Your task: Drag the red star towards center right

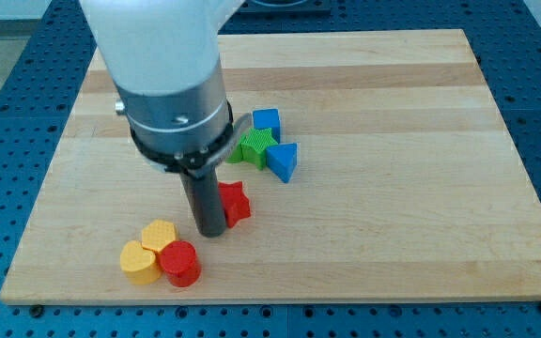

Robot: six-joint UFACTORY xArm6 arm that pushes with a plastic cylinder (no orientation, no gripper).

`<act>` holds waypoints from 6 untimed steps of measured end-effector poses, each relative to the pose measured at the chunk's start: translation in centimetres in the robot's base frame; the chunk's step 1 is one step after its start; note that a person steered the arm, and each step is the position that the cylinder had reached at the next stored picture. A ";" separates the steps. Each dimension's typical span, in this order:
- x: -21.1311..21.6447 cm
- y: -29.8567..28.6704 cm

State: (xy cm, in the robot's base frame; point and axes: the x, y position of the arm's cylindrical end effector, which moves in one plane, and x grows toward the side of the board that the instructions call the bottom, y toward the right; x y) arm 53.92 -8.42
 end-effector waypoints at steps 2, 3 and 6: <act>-4.0 -3.7; -4.0 0.9; 1.7 19.5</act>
State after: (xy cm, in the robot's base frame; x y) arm 55.63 11.06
